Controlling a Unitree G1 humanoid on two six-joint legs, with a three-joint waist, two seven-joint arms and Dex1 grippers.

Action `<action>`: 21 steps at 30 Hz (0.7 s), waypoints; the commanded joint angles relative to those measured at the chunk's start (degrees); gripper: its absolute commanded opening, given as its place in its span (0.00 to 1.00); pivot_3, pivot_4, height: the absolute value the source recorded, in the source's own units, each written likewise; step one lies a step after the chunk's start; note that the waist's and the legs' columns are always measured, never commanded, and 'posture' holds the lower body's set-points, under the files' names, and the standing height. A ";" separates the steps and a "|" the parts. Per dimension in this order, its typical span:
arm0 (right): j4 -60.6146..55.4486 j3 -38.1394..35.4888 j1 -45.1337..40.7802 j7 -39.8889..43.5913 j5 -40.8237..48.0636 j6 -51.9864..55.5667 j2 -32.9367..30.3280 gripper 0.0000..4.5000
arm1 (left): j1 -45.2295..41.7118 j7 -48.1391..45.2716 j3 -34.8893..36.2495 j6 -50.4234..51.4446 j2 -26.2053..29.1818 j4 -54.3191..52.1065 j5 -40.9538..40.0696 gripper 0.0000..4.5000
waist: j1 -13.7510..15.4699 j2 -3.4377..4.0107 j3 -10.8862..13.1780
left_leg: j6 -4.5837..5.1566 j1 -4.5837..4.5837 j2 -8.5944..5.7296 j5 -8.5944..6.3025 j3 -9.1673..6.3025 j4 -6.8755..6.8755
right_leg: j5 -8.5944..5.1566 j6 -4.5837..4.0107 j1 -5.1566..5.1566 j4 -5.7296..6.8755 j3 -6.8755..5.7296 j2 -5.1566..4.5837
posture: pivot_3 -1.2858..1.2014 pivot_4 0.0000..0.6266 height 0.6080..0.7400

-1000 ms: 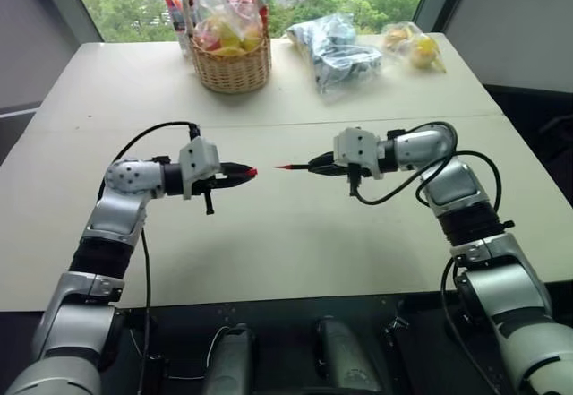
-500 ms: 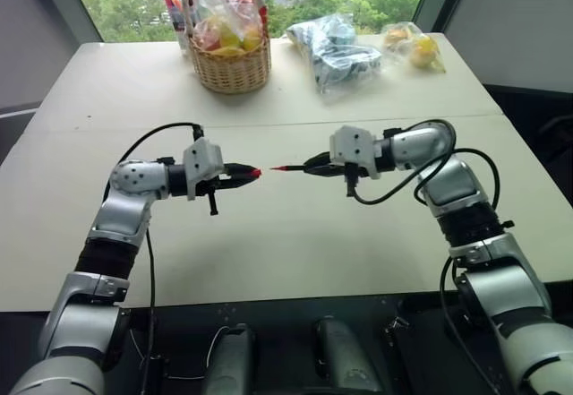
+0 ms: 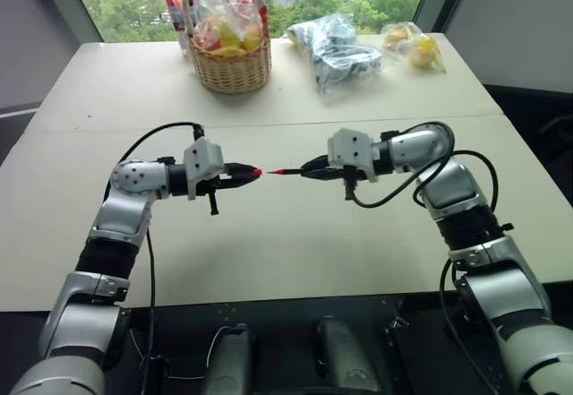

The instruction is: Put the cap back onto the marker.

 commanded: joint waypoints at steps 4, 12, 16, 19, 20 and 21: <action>-3.02 -0.04 -0.20 -0.06 1.43 0.44 0.57 0.01 | -1.30 -0.02 0.60 0.05 -0.32 -1.10 -0.30 0.00 | 0.00 0.00 0.00 | 0.00 0.00 0.00 0.00 0.00 0.00 | 0.00 0.00 0.00 0.00 0.00 0.00 | 0.52 0.24 1.00; -4.64 0.44 0.06 -0.27 2.07 1.47 1.03 0.01 | -0.59 -0.30 0.68 0.49 -0.39 -1.99 -0.61 0.00 | 0.00 0.00 0.00 | 0.00 0.00 0.00 0.00 0.00 0.00 | 0.00 0.00 0.00 0.01 0.00 0.00 | 0.52 0.24 1.00; -4.65 0.56 -0.07 -0.36 2.04 1.43 1.12 0.01 | -0.36 -0.82 0.46 0.99 -0.33 -2.38 -0.77 0.00 | 0.00 0.00 0.00 | 0.00 0.00 0.00 0.00 0.00 0.00 | 0.00 0.00 0.00 0.01 0.00 0.00 | 0.52 0.24 1.00; -4.35 0.58 -0.20 -0.27 1.81 1.18 0.88 0.01 | -0.12 -1.11 0.53 0.93 -0.17 -2.40 -0.66 0.00 | 0.00 0.00 0.00 | 0.00 0.00 0.00 0.00 0.00 0.00 | 0.00 0.00 0.00 0.01 0.00 0.00 | 0.52 0.24 1.00; -4.26 0.56 -0.19 -0.18 1.72 1.07 0.69 0.01 | -0.12 -1.18 0.65 0.88 -0.06 -2.32 -0.61 0.00 | 0.00 0.00 0.00 | 0.00 0.00 0.00 0.00 0.00 0.01 | 0.00 0.00 0.00 0.01 0.00 0.00 | 0.52 0.24 1.00; -4.17 0.55 -0.17 -0.11 1.62 0.96 0.48 0.01 | -0.15 -1.27 0.77 0.90 0.10 -2.32 -0.60 0.00 | 0.00 0.00 0.00 | 0.00 0.00 0.00 0.00 0.00 0.01 | 0.00 0.00 0.00 0.01 0.00 0.00 | 0.52 0.24 1.00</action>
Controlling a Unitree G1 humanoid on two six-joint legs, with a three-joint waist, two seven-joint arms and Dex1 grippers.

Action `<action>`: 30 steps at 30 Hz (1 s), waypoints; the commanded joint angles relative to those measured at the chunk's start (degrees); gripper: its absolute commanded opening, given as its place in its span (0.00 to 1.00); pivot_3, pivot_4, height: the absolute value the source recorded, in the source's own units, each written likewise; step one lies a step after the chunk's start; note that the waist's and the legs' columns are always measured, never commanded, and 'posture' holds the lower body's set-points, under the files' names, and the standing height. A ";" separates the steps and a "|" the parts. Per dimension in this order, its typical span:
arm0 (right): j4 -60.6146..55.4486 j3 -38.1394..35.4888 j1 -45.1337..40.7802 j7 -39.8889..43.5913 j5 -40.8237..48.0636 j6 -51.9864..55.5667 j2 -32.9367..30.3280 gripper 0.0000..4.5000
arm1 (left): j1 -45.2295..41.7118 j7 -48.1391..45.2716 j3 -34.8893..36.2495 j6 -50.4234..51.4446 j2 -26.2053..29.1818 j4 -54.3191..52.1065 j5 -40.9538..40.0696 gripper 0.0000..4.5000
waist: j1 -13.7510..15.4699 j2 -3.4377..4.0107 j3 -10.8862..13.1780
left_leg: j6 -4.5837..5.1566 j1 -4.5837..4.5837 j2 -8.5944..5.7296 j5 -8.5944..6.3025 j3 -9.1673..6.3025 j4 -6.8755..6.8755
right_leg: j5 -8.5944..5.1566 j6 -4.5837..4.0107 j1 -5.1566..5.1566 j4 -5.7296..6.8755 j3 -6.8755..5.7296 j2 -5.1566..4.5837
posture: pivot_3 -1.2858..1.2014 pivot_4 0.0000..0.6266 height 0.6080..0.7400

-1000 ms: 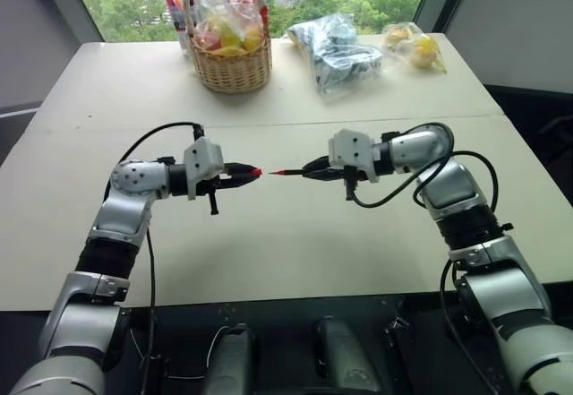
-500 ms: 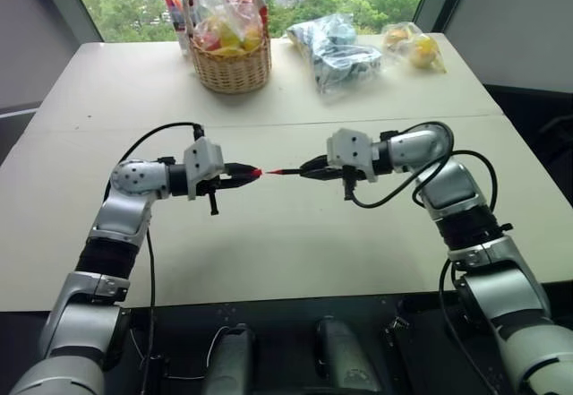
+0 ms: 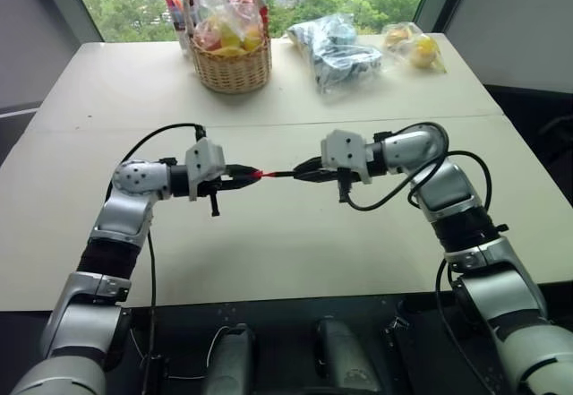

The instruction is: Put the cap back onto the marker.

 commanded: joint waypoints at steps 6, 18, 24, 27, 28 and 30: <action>-0.48 -0.74 -0.47 -0.04 0.41 -1.19 -1.78 0.01 | -0.45 -0.53 1.42 0.16 1.59 -2.55 -0.80 0.00 | 0.00 0.00 0.00 | 0.00 0.00 0.00 0.00 0.00 0.00 | 0.00 0.00 0.00 0.00 0.00 0.00 | 0.52 0.24 1.00; -0.14 -0.53 -0.27 -0.13 0.60 -1.37 -1.51 0.01 | 0.22 -0.24 1.00 1.85 1.44 -5.33 -1.29 0.00 | 0.01 0.00 0.00 | 0.00 0.00 0.00 0.00 0.00 0.00 | 0.00 0.00 0.00 0.01 0.00 0.00 | 0.52 0.24 1.00; -0.54 -0.55 -0.21 -0.25 0.70 -1.16 -1.39 0.01 | 0.90 -0.57 0.59 2.82 1.23 -6.39 -1.27 0.00 | 0.01 0.00 0.00 | 0.00 0.00 0.00 0.00 0.00 0.01 | 0.00 0.00 0.00 0.01 0.00 0.00 | 0.52 0.24 1.00; -1.16 -0.54 -0.02 -0.29 0.82 -0.88 -1.35 0.01 | 0.94 -0.69 0.43 3.01 1.10 -6.38 -1.16 0.00 | 0.01 0.00 0.00 | 0.00 0.00 0.00 0.00 0.00 0.01 | 0.00 0.00 0.00 0.02 0.00 0.00 | 0.52 0.24 1.00; -1.40 -0.49 0.04 -0.29 0.87 -0.72 -1.28 0.01 | 0.80 -0.74 0.41 2.95 1.05 -6.17 -1.10 0.00 | 0.01 0.00 0.00 | 0.00 0.00 0.00 0.00 0.00 0.01 | 0.00 0.00 0.00 0.02 0.00 0.00 | 0.52 0.24 1.00; -2.62 -0.25 0.61 -0.03 1.17 -0.11 -1.20 0.01 | 0.14 -0.87 0.18 2.61 0.71 -5.45 -0.75 0.00 | 0.04 0.00 0.00 | 0.00 0.00 0.00 0.00 0.00 0.01 | 0.00 0.00 0.00 0.02 0.00 0.00 | 0.52 0.24 1.00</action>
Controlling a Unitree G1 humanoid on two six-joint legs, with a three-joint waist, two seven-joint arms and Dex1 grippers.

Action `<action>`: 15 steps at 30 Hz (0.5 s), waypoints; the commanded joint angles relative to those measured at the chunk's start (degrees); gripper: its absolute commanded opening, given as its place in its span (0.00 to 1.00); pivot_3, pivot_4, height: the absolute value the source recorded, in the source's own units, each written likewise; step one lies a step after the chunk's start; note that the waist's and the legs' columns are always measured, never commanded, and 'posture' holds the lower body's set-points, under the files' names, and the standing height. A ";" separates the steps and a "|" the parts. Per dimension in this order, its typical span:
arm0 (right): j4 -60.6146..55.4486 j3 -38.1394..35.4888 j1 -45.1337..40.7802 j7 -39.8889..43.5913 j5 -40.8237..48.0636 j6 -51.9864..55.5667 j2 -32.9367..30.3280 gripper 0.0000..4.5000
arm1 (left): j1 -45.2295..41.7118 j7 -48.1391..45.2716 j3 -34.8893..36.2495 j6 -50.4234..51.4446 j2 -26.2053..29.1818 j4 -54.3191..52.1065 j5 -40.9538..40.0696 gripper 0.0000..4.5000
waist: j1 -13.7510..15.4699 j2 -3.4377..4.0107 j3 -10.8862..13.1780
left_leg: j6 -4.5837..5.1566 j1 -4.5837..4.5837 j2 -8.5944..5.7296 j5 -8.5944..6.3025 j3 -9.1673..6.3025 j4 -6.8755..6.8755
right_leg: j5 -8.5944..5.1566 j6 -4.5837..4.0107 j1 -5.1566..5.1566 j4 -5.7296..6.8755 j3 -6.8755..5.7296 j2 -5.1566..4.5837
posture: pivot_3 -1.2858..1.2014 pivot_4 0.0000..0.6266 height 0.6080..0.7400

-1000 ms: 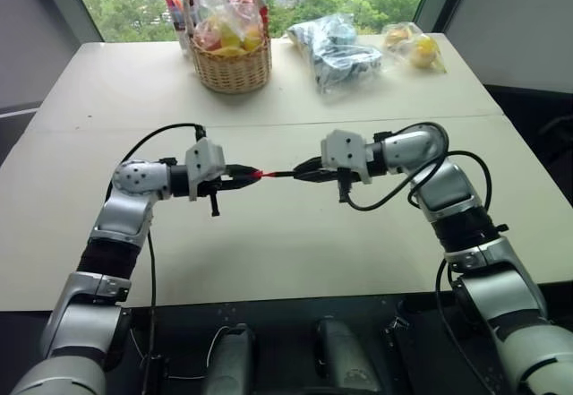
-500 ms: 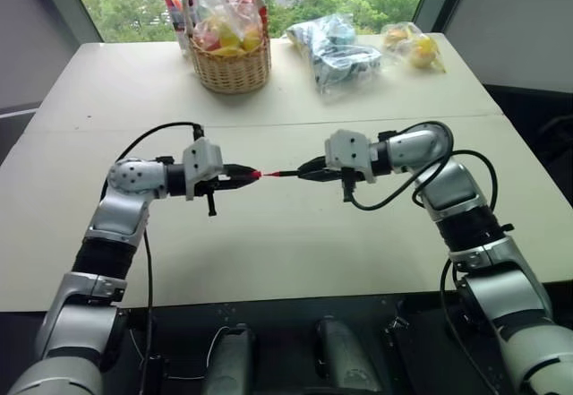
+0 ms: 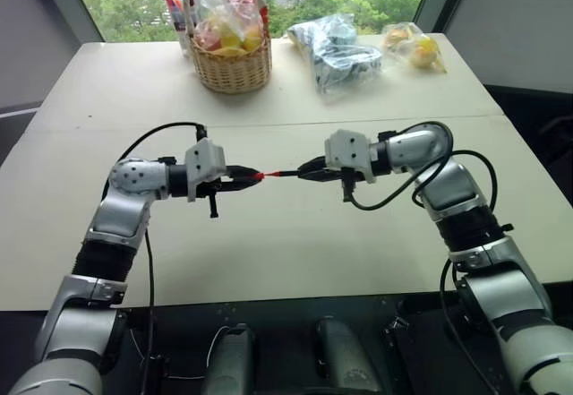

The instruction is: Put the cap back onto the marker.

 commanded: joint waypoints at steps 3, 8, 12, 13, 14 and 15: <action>-4.17 -0.05 1.10 -0.05 1.36 0.88 0.34 0.01 | -1.43 -0.64 0.08 -0.31 -0.50 -0.33 -0.43 0.00 | 0.04 0.00 0.00 | 0.00 0.00 0.00 0.00 0.00 0.00 | 0.00 0.00 0.00 0.00 0.00 0.00 | 0.52 0.24 1.00; -6.64 0.53 2.17 -0.37 1.48 1.89 1.10 0.01 | -2.03 -0.94 0.12 0.43 -1.03 -0.41 -0.77 0.00 | 0.03 0.00 0.00 | 0.00 0.00 0.00 0.00 -0.01 0.02 | 0.00 0.00 0.00 0.02 0.00 0.01 | 0.52 0.24 1.00; -8.21 1.05 2.49 -0.63 1.61 2.65 1.75 0.01 | -1.85 -1.29 -0.14 0.52 -1.40 -0.52 -0.73 0.00 | 0.03 0.00 0.00 | 0.00 0.00 0.00 0.00 -0.01 0.02 | 0.00 0.00 0.00 0.02 0.00 0.01 | 0.52 0.24 1.00; -8.45 1.18 2.50 -0.67 1.61 2.81 1.93 0.01 | -1.74 -1.40 -0.27 0.45 -1.52 -0.60 -0.67 0.00 | 0.04 0.00 0.00 | 0.00 0.00 0.00 0.00 -0.01 0.02 | 0.00 0.00 0.00 0.02 0.00 0.01 | 0.52 0.24 1.00; -8.60 1.31 2.47 -0.69 1.58 2.91 2.09 0.01 | -1.71 -1.53 -0.38 0.31 -1.63 -0.61 -0.60 0.00 | 0.03 0.00 0.00 | 0.00 0.00 0.00 0.00 -0.01 0.02 | 0.00 0.00 0.00 0.02 0.00 0.01 | 0.52 0.24 1.00; -8.75 1.44 2.47 -0.68 1.55 3.02 2.22 0.01 | -1.69 -1.64 -0.48 0.18 -1.71 -0.63 -0.55 0.00 | 0.04 0.00 0.00 | 0.00 0.00 0.00 0.00 -0.01 0.02 | 0.00 0.00 0.00 0.02 0.00 0.01 | 0.52 0.24 1.00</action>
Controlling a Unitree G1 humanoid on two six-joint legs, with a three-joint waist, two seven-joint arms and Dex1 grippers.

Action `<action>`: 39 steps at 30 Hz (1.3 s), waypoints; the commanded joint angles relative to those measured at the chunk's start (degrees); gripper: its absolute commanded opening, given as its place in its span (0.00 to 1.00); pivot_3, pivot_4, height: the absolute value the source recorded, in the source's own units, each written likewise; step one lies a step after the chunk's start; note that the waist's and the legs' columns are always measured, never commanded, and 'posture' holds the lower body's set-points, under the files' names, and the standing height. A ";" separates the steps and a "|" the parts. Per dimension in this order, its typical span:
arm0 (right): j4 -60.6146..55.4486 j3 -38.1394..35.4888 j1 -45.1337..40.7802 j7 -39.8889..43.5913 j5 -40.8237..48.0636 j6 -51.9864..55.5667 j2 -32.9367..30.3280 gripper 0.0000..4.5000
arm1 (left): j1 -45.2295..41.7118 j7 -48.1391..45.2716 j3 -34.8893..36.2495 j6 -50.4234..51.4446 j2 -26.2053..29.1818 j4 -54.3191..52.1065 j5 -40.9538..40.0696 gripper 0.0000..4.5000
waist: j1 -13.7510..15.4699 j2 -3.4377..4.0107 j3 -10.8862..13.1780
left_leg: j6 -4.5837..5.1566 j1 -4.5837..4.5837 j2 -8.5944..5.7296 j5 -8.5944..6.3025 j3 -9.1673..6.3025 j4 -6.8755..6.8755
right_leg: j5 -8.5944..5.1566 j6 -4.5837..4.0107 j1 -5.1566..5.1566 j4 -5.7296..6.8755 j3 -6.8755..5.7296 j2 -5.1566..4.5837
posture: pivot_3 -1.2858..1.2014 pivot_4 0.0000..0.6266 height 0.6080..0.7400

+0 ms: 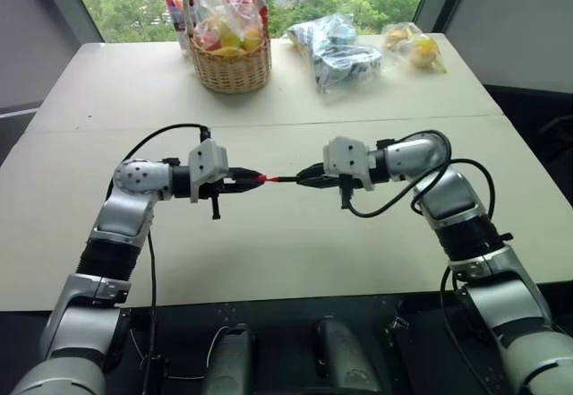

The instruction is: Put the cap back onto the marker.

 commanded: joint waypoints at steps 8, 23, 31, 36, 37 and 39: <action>-4.39 2.66 -0.76 0.76 1.52 0.04 3.00 0.01 | -1.25 -1.68 -1.29 -1.86 -1.20 -2.86 -0.17 0.00 | 0.00 0.00 0.00 | 0.00 0.00 0.00 0.00 0.00 0.00 | 0.00 0.00 0.00 0.00 0.00 0.00 | 0.52 0.24 1.00; -4.16 3.33 -1.14 1.63 1.26 0.18 4.11 0.01 | 1.08 -3.72 -1.90 -1.05 -0.94 -8.72 -0.61 0.00 | 0.04 -0.01 0.00 | 0.00 0.00 0.00 0.00 -0.01 0.02 | 0.00 0.00 0.00 0.02 0.00 0.01 | 0.52 0.24 1.00; -6.18 3.69 -0.59 1.36 1.60 0.93 4.78 0.01 | 0.53 -1.84 -1.59 -1.14 -1.78 -7.72 -0.27 0.00 | 0.02 -0.01 0.00 | 0.00 0.00 0.00 0.00 -0.01 0.03 | 0.00 0.00 0.00 0.02 0.00 0.01 | 0.52 0.24 1.00; -7.41 4.60 -0.48 1.39 1.27 0.54 5.34 0.01 | 0.54 -2.86 -2.58 -0.89 -1.40 -7.71 0.21 0.00 | 0.01 -0.01 0.00 | 0.00 0.00 0.00 0.00 -0.01 0.03 | 0.00 0.00 0.00 0.02 0.00 0.01 | 0.52 0.24 1.00; -7.42 4.75 -0.48 1.38 1.08 0.38 5.36 0.01 | 0.48 -2.90 -2.66 -0.93 -1.40 -7.64 0.36 0.00 | 0.01 -0.01 0.00 | 0.00 0.00 0.00 0.00 -0.01 0.03 | 0.00 0.00 0.00 0.02 0.00 0.01 | 0.52 0.24 1.00; -7.31 5.05 -0.46 1.41 0.63 -0.07 5.35 0.01 | 0.23 -2.98 -2.81 -1.13 -1.49 -7.49 0.60 0.00 | 0.01 -0.01 0.00 | 0.00 0.00 0.00 0.00 -0.01 0.03 | 0.00 0.00 0.00 0.02 0.00 0.01 | 0.52 0.24 1.00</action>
